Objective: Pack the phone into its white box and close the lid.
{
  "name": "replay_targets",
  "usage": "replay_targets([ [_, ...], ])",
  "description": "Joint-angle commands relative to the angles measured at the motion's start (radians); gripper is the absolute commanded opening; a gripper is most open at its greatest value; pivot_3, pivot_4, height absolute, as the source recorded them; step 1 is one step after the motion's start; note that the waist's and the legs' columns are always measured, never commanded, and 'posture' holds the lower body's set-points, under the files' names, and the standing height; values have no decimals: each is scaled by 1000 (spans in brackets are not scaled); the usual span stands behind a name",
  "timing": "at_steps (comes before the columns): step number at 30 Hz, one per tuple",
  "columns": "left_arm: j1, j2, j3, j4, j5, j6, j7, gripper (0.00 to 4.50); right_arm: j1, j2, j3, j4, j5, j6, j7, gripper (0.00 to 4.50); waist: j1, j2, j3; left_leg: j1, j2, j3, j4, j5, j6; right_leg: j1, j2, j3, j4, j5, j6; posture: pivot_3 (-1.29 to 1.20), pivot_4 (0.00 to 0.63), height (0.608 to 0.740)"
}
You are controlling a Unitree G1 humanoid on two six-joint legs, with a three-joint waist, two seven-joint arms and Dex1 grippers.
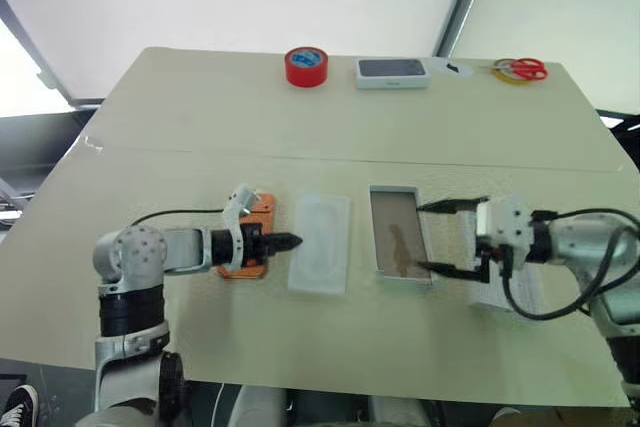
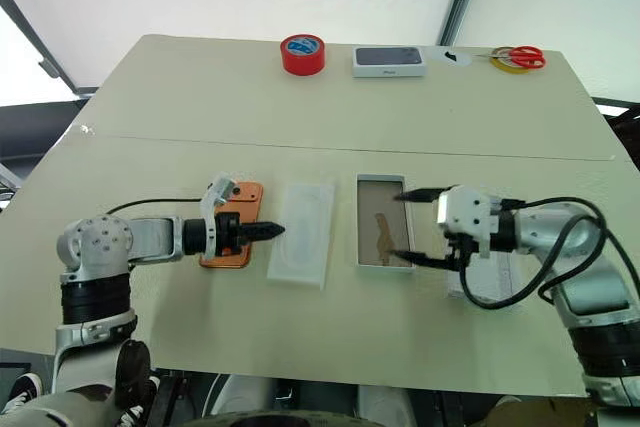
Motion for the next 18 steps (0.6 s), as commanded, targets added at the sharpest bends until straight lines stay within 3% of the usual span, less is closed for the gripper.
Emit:
replay_targets([
  [1, -19, -11, 43, -24, -56, 8, 19, 53, 4, 14, 41, -30, -47, -26, -5, 4500, 0, 0, 0, 0, 0, 0, 0, 0, 0, 0, 0, 0, 0, 0, 0, 0, 150, 740],
  [5, -17, -24, 65, -11, -106, 8, 49, 53, 1, 11, 108, -1, -124, -79, 9, 4500, 0, 0, 0, 0, 0, 0, 0, 0, 0, 0, 0, 0, 0, 0, 0, 0, 150, 740],
  [6, -17, -27, 73, -8, -112, 8, 60, 14, -5, 15, 119, 14, -136, -72, 5, 4247, -1, 0, 0, 0, 0, 0, 0, 0, 0, 0, 0, 0, 0, 0, 0, 0, 150, 740],
  [9, -22, -36, 99, -5, -133, 8, 90, 0, -29, 19, 168, 75, -197, -107, 14, 3222, -1, 0, 0, 0, 0, 0, 0, 0, 0, 0, 0, 0, 0, 0, 0, 0, 150, 740],
  [15, -53, -71, 160, 4, -154, 8, 148, 0, -60, 41, 198, 79, -200, -102, 23, 32, -1, -1, 0, 0, 0, 0, 0, 0, -1, 0, 0, 0, 0, 0, 0, 0, 150, 740],
  [18, -61, -87, 177, 9, -162, 8, 170, 0, -77, 45, 218, 84, -226, -102, 20, 32, 0, -1, 0, 0, 0, 0, 0, 0, -1, 0, 0, 0, 0, 0, 0, 0, 150, 740],
])
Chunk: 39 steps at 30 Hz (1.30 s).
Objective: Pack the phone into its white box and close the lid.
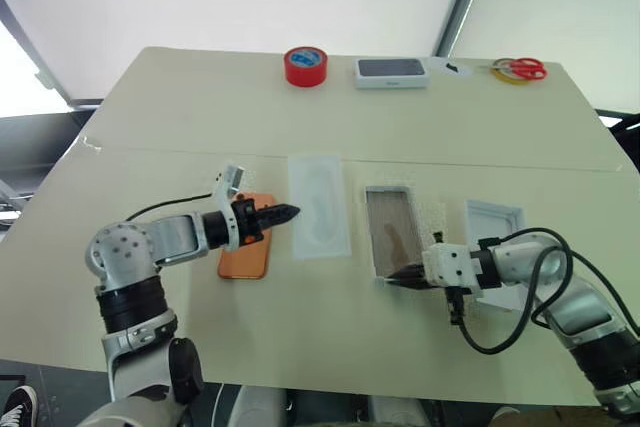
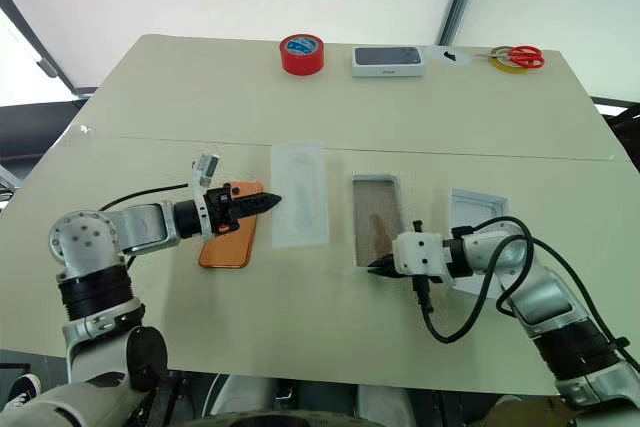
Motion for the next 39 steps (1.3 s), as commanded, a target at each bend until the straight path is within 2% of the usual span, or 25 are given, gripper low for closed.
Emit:
replay_targets([
  [1, -24, -13, 33, -11, -39, 8, 23, 0, -24, 15, 12, -12, -15, -2, -8, 32, 0, 0, 0, 0, 0, 0, 0, 0, 0, 0, 0, 0, 0, 0, 0, 0, 150, 740],
  [11, -91, -74, 26, 12, -15, -17, 70, 0, -141, 162, 93, -58, -80, 231, -134, 32, -1, -1, 1, 0, 0, 0, 0, 1, -1, 0, 1, 0, 0, 0, 0, 0, 150, 740],
  [18, -95, -89, -14, 28, 15, -62, 66, 0, -157, 182, 92, -114, -61, 400, -157, 32, 1, -2, 1, 0, 0, 0, 0, 1, -2, -1, 1, 0, 1, 0, 0, 0, 150, 740],
  [22, -83, -83, -37, 27, 25, -73, 55, 0, -133, 165, 69, -176, -6, 433, -132, 1216, -1, -2, 1, 0, 0, 0, 0, 1, -2, -1, 1, 0, 1, 0, 0, 0, 150, 740],
  [25, -81, -72, -58, 33, 30, -86, 40, 0, -105, 128, 41, -233, 36, 419, -96, 2718, 0, -2, 1, 0, 0, 0, 0, 1, -2, -1, 1, 0, 1, 0, 0, 0, 150, 740],
  [29, -95, -34, -123, 64, 63, -122, -2, 0, -102, 81, -54, -240, 93, 432, -97, 2718, 0, -3, 2, 0, 0, 0, 0, 1, -2, -1, 1, 0, 1, 0, 0, 0, 150, 740],
  [33, -129, -35, -197, 144, 99, -185, -65, 0, -91, -20, -156, -114, 78, 362, -85, 2718, 4, -3, 2, -1, -1, 0, 0, 0, -1, -1, 0, 0, 0, 0, 0, 0, 150, 740],
  [36, -145, -21, -295, 213, 153, -247, -152, 0, -112, -23, -188, 16, 39, 248, -130, 2718, 0, -4, 2, 0, -1, 0, 0, 0, -1, 0, 0, 0, -1, 0, 0, 0, 150, 740],
  [39, -177, -23, -326, 277, 174, -271, -199, 0, -115, -12, -201, 48, 47, 210, -136, 2718, -3, -4, 2, -1, -1, 0, -1, 0, -1, -1, 1, 0, -1, 0, 0, 0, 150, 740],
])
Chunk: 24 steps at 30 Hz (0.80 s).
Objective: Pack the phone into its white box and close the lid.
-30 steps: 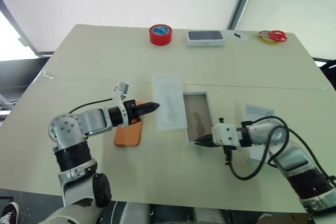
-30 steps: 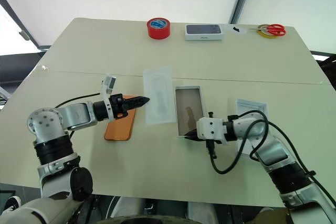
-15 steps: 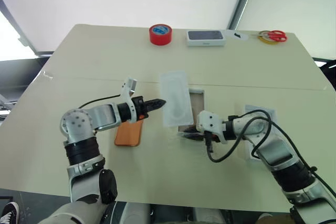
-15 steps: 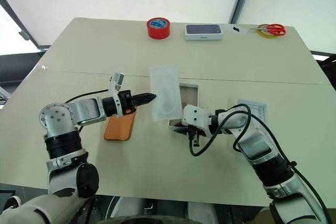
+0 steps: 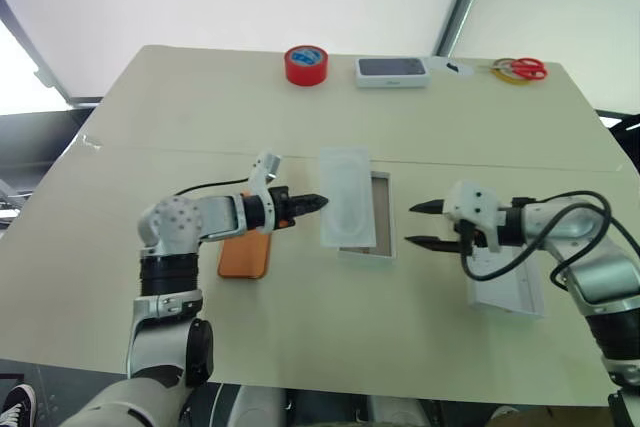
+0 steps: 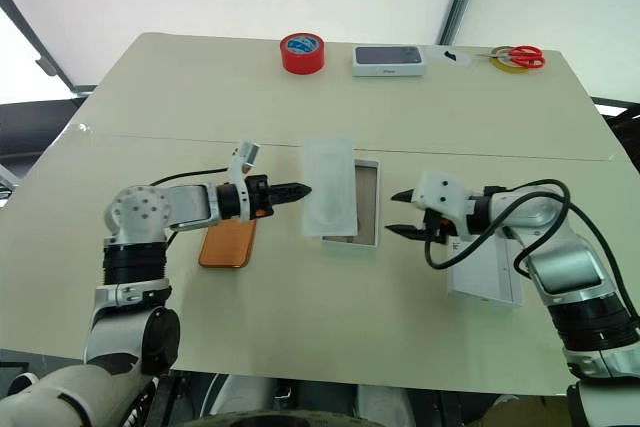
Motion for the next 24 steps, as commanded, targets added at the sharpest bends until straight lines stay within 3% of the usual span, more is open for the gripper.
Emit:
replay_targets([
  [1, -49, 1, -23, 47, 18, -37, -63, 0, -14, 7, -31, -1, 14, -50, -9, 2718, -4, 0, 0, 0, 0, 0, 0, 0, 0, -1, 0, 0, 0, 0, 0, 0, 150, 740],
  [13, -59, -48, -84, 88, 87, -92, -121, 0, 45, 19, -36, -39, 15, -61, -60, 2718, 1, 0, 0, -1, 0, 0, 1, 0, 0, -1, 0, 0, 0, 0, 0, 0, 150, 740],
  [16, -61, -45, -94, 91, 96, -92, -124, 956, 46, 20, -32, -40, 17, -61, -62, 2785, 1, 0, 0, -1, 1, 0, 1, 0, 0, -1, 0, 0, 0, 0, 0, 0, 150, 740],
  [20, -73, -30, -112, 75, 111, -91, -137, 2972, 26, 23, -25, -18, 9, -69, -63, 2785, 1, 0, 0, -1, 1, 0, 1, 0, 0, -1, 0, 0, 0, 0, 0, 0, 150, 740],
  [24, -87, 5, -125, 43, 122, -89, -159, 2972, -4, 38, -15, 14, -4, -90, -73, 2785, 0, 0, 0, -1, 0, 0, 1, 0, 0, -1, 0, 0, 0, 0, 0, 0, 150, 740],
])
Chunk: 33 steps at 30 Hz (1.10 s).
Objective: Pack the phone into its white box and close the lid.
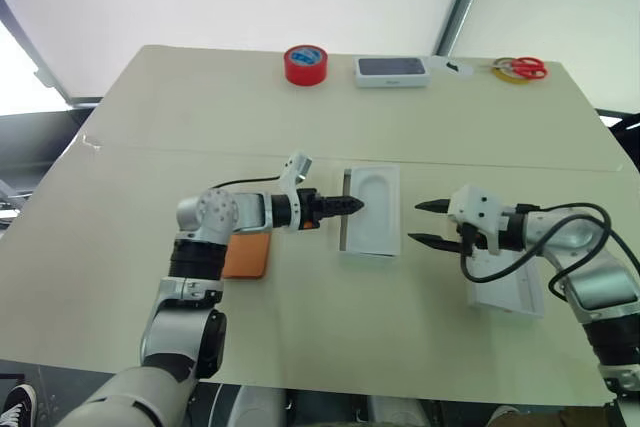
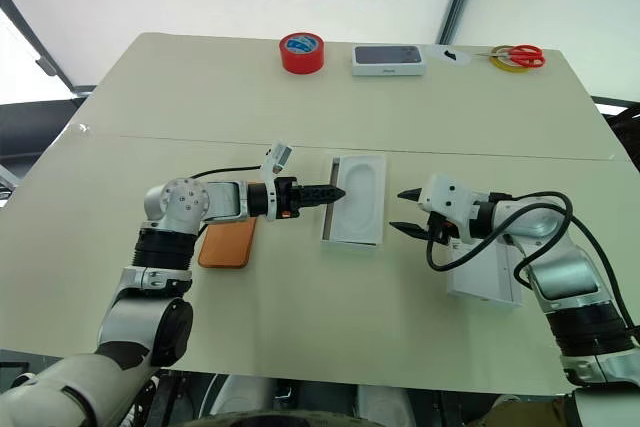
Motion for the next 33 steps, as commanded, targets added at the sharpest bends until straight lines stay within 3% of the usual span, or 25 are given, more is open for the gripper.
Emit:
replay_targets([
  [1, -29, 32, -10, -54, 7, 6, -23, 2972, -35, 15, -8, 7, -2, -30, -13, 2785, 0, 0, 0, 0, 0, 0, 0, 0, 0, 0, 0, 0, 0, 0, 0, 0, 150, 740],
  [7, 13, 103, 1, -211, -5, -48, -71, 2972, -93, 63, -9, 36, 15, -35, -25, 2785, -1, 0, 0, 0, 0, 0, 0, 0, 0, 0, 0, 0, 0, 0, 0, 0, 150, 740],
  [9, 67, 144, -7, -283, 49, -187, -109, 3037, -111, 88, -9, 33, 20, -28, -41, 2227, -1, 0, 0, 0, 0, 0, 0, 0, 0, 0, 0, 0, 0, 0, 0, 0, 150, 740],
  [10, 124, 195, -37, -328, 134, -358, -164, 3037, -128, 113, 9, 38, -17, -52, -78, 1933, -4, 1, 0, 0, 0, 0, -1, 0, 0, 0, 0, 0, 0, 0, 0, 0, 150, 740],
  [11, 177, 238, -60, -362, 212, -517, -207, 3037, -145, 136, 29, 40, -51, -66, -110, 1459, -13, 1, 0, 0, 0, 0, -1, 0, -1, -1, 0, 0, 0, 0, 0, 0, 150, 740],
  [13, 245, 284, -56, -377, 247, -624, -254, 3037, -163, 161, 78, 46, -128, -122, -147, 351, -23, 1, 0, 1, 1, 1, -3, 1, -2, -1, 0, 1, -1, 0, 0, 0, 150, 740],
  [14, 279, 307, -58, -379, 283, -709, -276, 3037, -168, 168, 100, 53, -162, -144, -161, 27, -23, 1, 0, 1, 1, 1, -4, 1, -2, -2, 0, 1, 0, 0, -1, 0, 150, 740],
  [17, 384, 330, 2, -374, 270, -885, -384, 3037, -191, 188, 172, 101, -270, -192, -206, 27, -17, 1, 0, 0, 1, 1, -4, 1, -2, -2, 0, 1, 0, 0, -1, 0, 150, 740],
  [24, 522, 354, 60, -394, 289, -1098, -440, 3037, -229, 197, 280, 142, -374, -297, -192, 27, -22, 1, 1, -1, 0, 1, -3, -1, 2, -3, -2, 1, -1, 0, -1, 0, 150, 740],
  [33, 553, 369, 93, -404, 280, -1103, -418, 3037, -223, 239, 348, 71, -342, -312, -95, 27, -25, 1, 1, -1, 0, 1, -4, -3, 5, -3, -2, 1, 0, 0, -1, 0, 150, 740],
])
